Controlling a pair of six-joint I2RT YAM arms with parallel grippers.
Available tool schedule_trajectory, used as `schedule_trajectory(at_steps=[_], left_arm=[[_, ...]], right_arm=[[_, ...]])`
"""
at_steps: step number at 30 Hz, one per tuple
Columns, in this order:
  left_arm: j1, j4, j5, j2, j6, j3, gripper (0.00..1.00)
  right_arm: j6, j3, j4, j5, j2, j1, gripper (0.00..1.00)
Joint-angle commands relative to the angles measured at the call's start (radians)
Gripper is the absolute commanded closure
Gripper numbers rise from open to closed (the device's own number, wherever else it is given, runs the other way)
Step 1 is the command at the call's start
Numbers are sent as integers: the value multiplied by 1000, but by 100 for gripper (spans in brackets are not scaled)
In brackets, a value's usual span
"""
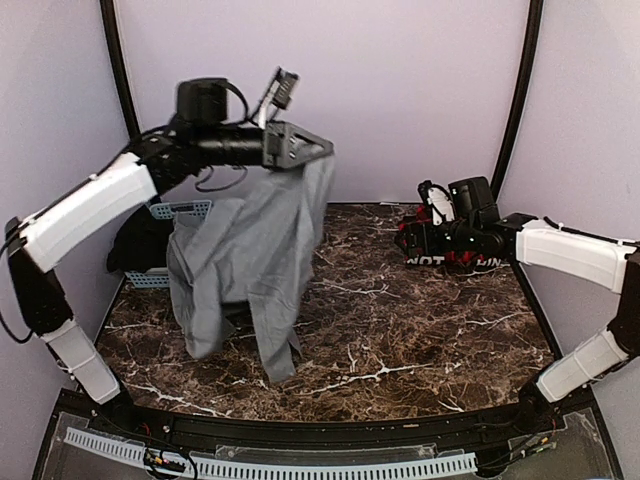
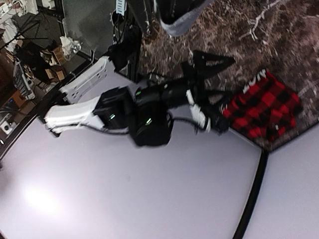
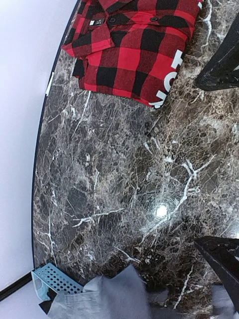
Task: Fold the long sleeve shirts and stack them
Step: Place the crumpled shirt at the center of the board, then pick up the crumpled shirt from the center of the board.
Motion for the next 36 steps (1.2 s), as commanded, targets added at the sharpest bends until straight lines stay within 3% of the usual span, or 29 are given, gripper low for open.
schedule_trajectory(at_steps=[1, 5, 9, 10, 12, 17, 21, 26, 33, 36], left_arm=[[-108, -127, -31, 286, 91, -21, 89], [-153, -37, -75, 423, 55, -15, 84], [-160, -37, -111, 434, 93, -42, 60], [-160, -48, -125, 418, 107, -49, 49], [-159, -76, -175, 375, 145, -89, 36], [-160, -50, -323, 224, 217, -310, 18], [-175, -51, -350, 151, 268, -449, 6], [-267, 4, -418, 157, 310, -545, 3], [-375, -8, -661, 321, 343, -443, 7], [-380, 9, -771, 352, 374, -425, 13]], right_arm=[[35, -37, -28, 89, -25, -5, 2], [78, -66, -68, 141, -30, -15, 1], [107, -101, -105, 176, -60, -23, 1], [107, -110, -107, 167, -71, -23, 1], [96, -132, -97, 94, -102, -21, 1], [79, -197, -106, -32, -139, 28, 1], [115, -276, -111, -59, -152, 39, 1], [181, -353, -82, -77, -160, 39, 1], [172, -379, -74, -101, -74, 37, 1], [157, -378, -46, -114, -29, 34, 7]])
